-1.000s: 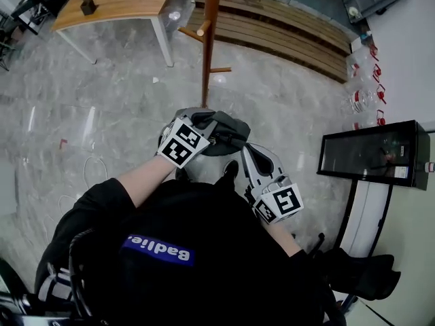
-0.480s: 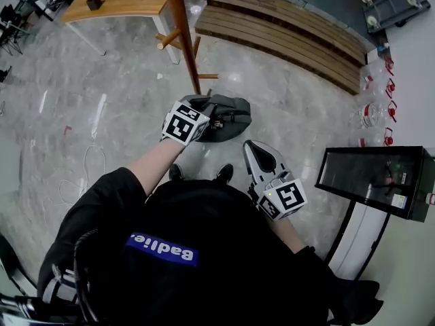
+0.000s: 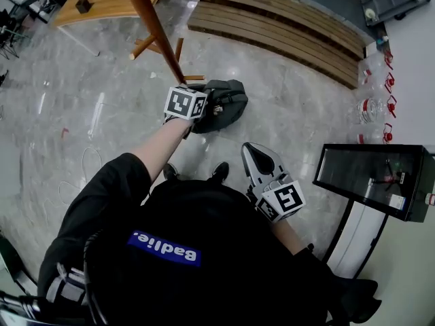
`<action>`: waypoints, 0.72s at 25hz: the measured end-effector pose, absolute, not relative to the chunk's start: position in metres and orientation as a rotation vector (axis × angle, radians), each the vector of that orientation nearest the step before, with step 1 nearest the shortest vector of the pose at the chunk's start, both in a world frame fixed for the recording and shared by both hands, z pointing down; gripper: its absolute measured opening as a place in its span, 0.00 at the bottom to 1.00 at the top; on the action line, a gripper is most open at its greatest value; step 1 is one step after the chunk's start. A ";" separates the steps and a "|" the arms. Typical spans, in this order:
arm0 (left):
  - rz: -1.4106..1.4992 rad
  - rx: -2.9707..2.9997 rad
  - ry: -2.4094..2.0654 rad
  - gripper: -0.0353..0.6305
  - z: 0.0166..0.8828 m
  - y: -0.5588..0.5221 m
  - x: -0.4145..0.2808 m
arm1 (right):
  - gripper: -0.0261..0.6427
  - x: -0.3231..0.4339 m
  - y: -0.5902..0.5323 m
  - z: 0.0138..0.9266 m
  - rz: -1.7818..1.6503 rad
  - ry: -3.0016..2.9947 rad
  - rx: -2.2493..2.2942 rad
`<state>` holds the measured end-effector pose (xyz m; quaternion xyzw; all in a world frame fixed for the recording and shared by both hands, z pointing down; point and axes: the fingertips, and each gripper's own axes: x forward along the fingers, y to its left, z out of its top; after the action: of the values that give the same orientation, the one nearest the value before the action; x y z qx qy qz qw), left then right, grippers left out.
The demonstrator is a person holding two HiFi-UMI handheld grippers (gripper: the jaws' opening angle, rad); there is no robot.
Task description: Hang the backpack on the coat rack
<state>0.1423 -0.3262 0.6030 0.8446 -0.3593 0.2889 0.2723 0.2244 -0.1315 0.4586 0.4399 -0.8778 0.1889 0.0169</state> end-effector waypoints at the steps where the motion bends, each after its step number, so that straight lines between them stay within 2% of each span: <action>1: 0.781 2.259 -0.979 0.11 0.606 -0.331 0.143 | 0.05 0.228 -0.132 0.460 0.593 -2.725 1.374; 18: 0.757 2.050 -1.204 0.11 0.639 -0.382 0.102 | 0.05 0.253 -0.150 0.472 0.654 -2.728 1.349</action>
<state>0.1016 -0.3821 0.6386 0.7791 -0.4575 0.2878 0.3176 0.2526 -0.1504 0.4723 0.4332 -0.8764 0.2100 0.0146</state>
